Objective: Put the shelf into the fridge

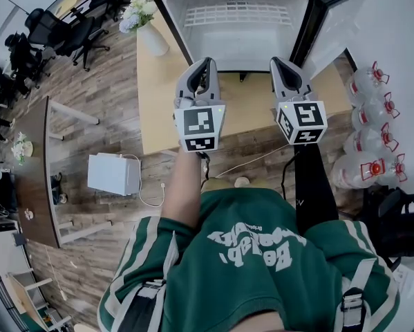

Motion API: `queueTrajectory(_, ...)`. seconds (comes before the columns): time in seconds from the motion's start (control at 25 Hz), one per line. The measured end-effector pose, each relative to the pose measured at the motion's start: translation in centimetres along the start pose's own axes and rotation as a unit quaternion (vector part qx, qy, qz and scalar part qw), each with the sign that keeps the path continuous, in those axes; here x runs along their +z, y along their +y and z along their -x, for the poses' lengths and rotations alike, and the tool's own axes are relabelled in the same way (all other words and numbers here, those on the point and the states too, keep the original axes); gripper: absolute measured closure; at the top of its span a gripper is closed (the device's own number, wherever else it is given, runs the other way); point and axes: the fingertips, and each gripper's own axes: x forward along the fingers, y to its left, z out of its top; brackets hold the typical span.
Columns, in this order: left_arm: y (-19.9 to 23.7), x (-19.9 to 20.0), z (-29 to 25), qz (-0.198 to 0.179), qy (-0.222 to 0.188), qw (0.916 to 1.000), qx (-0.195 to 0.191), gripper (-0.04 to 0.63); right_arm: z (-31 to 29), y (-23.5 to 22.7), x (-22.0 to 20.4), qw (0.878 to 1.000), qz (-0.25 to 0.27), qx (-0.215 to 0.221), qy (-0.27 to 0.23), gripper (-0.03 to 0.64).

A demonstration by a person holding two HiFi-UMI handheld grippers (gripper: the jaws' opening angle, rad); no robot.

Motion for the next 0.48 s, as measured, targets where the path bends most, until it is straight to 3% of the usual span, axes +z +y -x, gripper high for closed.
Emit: queueTrajectory(0.48, 0.54, -0.70, -0.35, -0.001, 0.004, 1.0000, -0.005, 0.595, -0.61, 0.47, -0.31, 1.000, 0.017, 0.003, 0.006, 0.615)
